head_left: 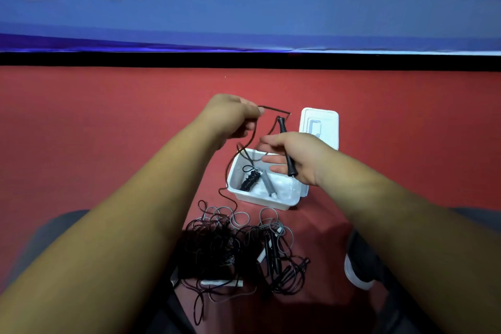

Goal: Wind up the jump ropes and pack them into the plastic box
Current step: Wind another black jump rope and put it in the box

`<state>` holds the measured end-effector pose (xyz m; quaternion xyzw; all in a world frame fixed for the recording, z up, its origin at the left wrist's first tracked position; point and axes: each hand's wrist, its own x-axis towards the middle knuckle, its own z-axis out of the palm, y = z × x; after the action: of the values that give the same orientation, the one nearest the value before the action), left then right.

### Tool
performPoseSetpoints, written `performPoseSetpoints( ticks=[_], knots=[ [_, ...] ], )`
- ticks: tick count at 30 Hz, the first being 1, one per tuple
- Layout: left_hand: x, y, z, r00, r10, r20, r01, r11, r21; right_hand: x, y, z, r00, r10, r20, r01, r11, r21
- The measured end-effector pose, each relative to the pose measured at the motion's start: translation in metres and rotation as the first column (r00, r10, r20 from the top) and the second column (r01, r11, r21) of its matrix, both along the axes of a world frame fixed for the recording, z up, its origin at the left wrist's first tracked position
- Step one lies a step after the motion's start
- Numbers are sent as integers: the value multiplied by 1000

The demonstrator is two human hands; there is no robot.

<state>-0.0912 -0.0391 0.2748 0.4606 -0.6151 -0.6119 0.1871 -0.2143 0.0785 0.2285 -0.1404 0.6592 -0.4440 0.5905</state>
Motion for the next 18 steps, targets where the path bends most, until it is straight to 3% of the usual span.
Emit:
performPoseSetpoints(
  ticks=[3, 7, 13, 18],
  knots=[
    [1, -4, 2, 992, 72, -103, -49, 976, 211, 7, 1, -5, 1000, 15, 17, -15, 1000, -21],
    [-1, -8, 2, 913, 267, -309, -89, 869, 487, 17, 5, -4, 992, 126, -26, -127, 991, -41],
    [3, -23, -3, 821, 447, -355, -195, 804, 562, 26, 12, 2, 961, 236, -142, -255, 958, -134],
    [5, -33, -16, 878, 425, -221, -277, 827, 489, 19, 9, 5, 974, 136, -183, -171, 967, -187]
  ],
)
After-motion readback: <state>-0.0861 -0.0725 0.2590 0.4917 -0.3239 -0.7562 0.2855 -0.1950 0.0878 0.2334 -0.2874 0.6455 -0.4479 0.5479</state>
